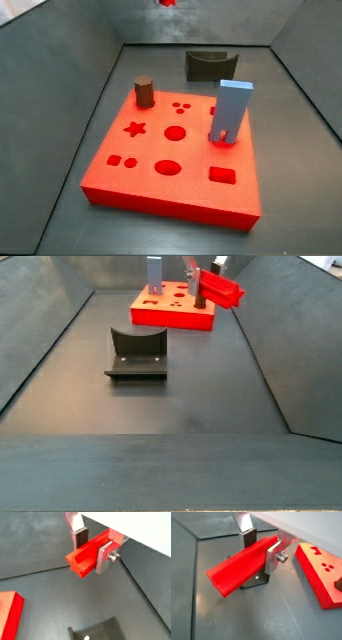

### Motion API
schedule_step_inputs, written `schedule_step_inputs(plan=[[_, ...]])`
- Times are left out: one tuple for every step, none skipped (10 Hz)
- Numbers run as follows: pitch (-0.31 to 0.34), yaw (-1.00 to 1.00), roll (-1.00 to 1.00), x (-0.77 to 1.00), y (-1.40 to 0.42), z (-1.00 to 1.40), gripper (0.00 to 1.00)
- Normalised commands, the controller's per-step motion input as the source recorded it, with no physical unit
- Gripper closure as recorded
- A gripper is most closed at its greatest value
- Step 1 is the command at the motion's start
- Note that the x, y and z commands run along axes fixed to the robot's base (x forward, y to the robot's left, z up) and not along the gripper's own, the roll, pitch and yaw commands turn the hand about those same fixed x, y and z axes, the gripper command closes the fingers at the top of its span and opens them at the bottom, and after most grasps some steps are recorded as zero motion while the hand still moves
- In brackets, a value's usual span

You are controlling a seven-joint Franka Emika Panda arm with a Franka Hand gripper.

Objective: Pick up the star object. Move up. Place the star object on the fixture. Regrasp the star object. Move to above the board. Insert the star object.
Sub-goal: Place the star object on the fixture.

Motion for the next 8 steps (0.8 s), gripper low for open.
schedule_step_inputs(plan=[[0.002, -1.0, 0.11, 1.0, -0.17, -0.04, 1.0], [0.01, -1.0, 0.12, 1.0, -0.14, -0.04, 1.0], [0.016, -1.0, 0.13, 1.0, -0.13, -0.04, 1.0], [0.035, -1.0, 0.15, 1.0, -0.12, -0.04, 1.0], [0.046, -1.0, 0.16, 1.0, -0.11, -0.04, 1.0], [0.079, -1.0, 0.18, 1.0, -0.09, -0.04, 1.0], [0.089, -0.86, 0.16, 1.0, -0.08, -0.03, 1.0], [0.108, -0.52, 0.12, 1.0, -0.07, -0.03, 1.0]])
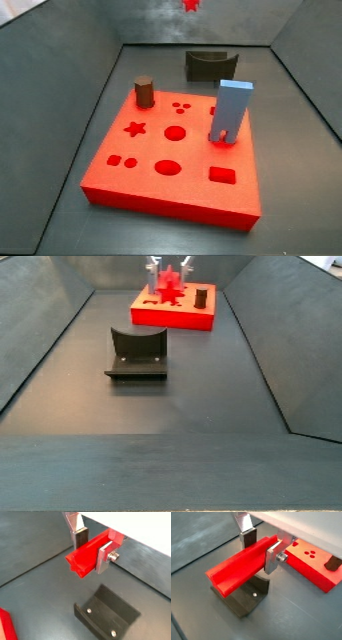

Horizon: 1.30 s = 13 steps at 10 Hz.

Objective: Pick up the star object. Move up. Place the star object on the fixture. Regrasp the star object. Move to above the board. Insert the star object.
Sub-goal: Place the star object on the fixture.

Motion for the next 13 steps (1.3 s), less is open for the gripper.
schedule_step_inputs(plan=[[0.129, -0.25, 0.08, 1.0, -0.05, -0.03, 1.0], [0.143, -0.15, 0.08, 1.0, -0.05, -0.03, 1.0], [0.15, -0.11, 0.07, 1.0, -0.04, -0.02, 1.0], [0.162, -0.06, 0.06, 1.0, -0.03, -0.02, 1.0], [0.161, -0.04, 0.06, 1.0, -0.02, -0.01, 1.0], [0.165, -0.02, 0.06, 1.0, -0.02, -0.01, 1.0], [0.007, 0.12, -1.0, 0.4, -0.02, 0.1, 1.0], [0.011, 0.12, -1.0, 0.33, -0.01, 0.1, 1.0], [0.031, 0.1, -1.0, 0.2, 0.04, 0.05, 1.0], [0.051, 0.09, -1.0, 0.11, 0.03, 0.03, 1.0], [0.074, 0.08, -1.0, 0.02, 0.03, 0.02, 1.0], [0.076, 0.07, -1.0, 0.0, 0.03, 0.03, 1.0], [0.086, 0.05, -1.0, 0.01, 0.04, 0.01, 1.0]])
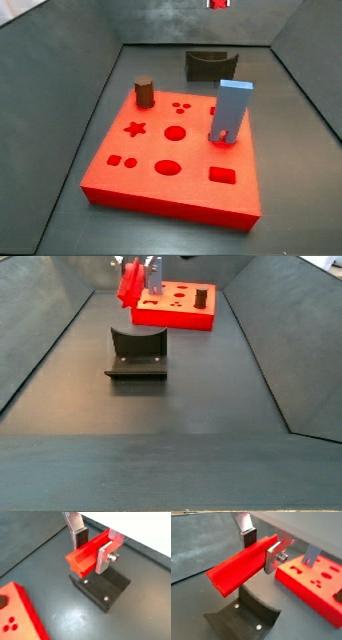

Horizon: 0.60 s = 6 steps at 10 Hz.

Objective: Pick up the star object. Move up. Place the star object on the fixture. Regrasp the star object. Move to above the board. Insert the star object.
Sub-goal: Place the star object on the fixture.

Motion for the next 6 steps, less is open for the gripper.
schedule_step_inputs(plan=[[0.103, 0.03, -1.0, 0.03, 0.04, 0.01, 1.0], [0.122, 0.01, -1.0, 0.05, 0.04, 0.0, 1.0], [0.145, -0.01, -1.0, 0.06, 0.04, -0.01, 1.0], [0.166, -0.05, -0.98, 0.08, 0.04, -0.01, 1.0], [0.156, -0.07, -0.82, 0.08, 0.04, -0.02, 1.0], [0.123, -0.1, -0.6, 0.07, 0.05, -0.01, 1.0]])
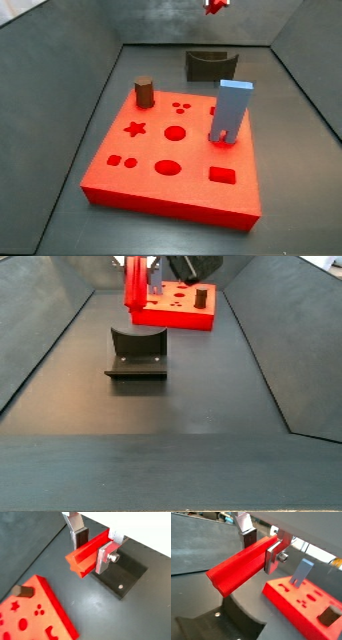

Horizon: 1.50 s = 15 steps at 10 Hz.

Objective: Pick up the star object. Move up. Place the star object on the fixture. Regrasp the star object. Move to above the board. Insert the star object.
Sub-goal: Place the star object on the fixture.

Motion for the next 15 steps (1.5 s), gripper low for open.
schedule_step_inputs(plan=[[0.105, -0.11, -0.48, 0.07, 0.05, -0.01, 1.0], [0.073, -0.12, -0.28, 0.06, 0.03, -0.01, 1.0], [0.043, -0.11, -0.21, 0.05, 0.02, 0.0, 1.0], [0.208, -0.06, -1.0, 0.12, 0.13, -1.0, 1.0], [0.201, -0.06, -1.0, 0.12, 0.14, -1.0, 1.0], [0.227, -0.11, -1.0, 0.14, 0.14, -1.0, 1.0], [0.213, -0.16, -0.85, 0.15, 0.14, -1.0, 1.0], [0.167, -0.18, -0.68, 0.15, 0.14, -1.0, 1.0], [0.121, -0.2, -0.51, 0.16, 0.14, -1.0, 1.0], [0.08, -0.21, -0.34, 0.17, 0.14, -1.0, 1.0], [0.031, -0.2, -0.22, 0.17, 0.12, -0.97, 1.0], [0.0, -0.18, -0.19, 0.14, 0.11, -0.75, 1.0], [-0.015, -0.16, -0.18, 0.12, 0.09, -0.61, 1.0], [-0.044, -0.13, -0.15, 0.09, 0.07, -0.35, 1.0], [-0.065, -0.11, -0.13, 0.07, 0.08, -0.23, 1.0]])
